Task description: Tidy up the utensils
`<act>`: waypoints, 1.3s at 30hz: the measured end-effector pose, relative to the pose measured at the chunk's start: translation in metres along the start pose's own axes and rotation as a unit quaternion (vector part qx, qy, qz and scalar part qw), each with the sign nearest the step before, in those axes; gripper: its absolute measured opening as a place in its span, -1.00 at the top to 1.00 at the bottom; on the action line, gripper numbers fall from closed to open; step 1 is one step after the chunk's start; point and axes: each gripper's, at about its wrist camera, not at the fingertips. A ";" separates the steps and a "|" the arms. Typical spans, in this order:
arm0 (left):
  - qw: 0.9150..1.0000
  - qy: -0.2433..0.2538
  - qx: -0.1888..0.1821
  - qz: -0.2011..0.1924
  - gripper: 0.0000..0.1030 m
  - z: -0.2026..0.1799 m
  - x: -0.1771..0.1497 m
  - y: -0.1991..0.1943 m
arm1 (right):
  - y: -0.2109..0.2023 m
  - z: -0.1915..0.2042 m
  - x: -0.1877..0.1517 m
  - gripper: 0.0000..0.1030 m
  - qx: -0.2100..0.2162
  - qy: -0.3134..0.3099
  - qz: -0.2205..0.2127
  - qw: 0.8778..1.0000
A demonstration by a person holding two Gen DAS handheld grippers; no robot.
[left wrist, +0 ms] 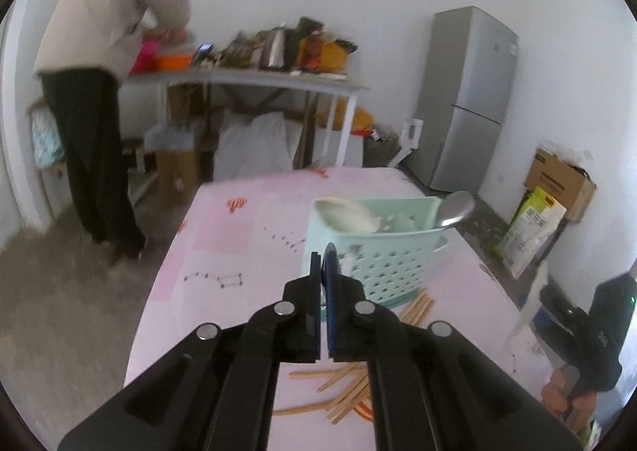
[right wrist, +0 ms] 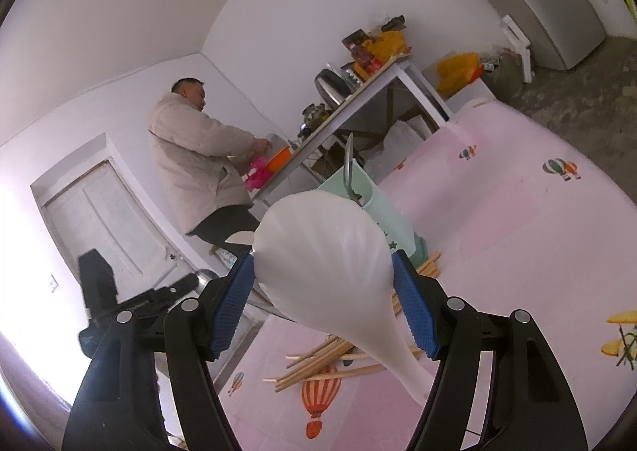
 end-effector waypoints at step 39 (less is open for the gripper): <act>0.981 0.122 0.101 -0.112 0.98 -0.038 0.081 0.002 | -0.009 -0.006 0.005 -0.28 0.002 0.002 -0.017 1.000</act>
Point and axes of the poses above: each gripper's, at about its wrist camera, not at the fingertips, and y roughly the way its jaws point, z to its left, x to its top, and after that the axes turned 1 degree about z, right-handed
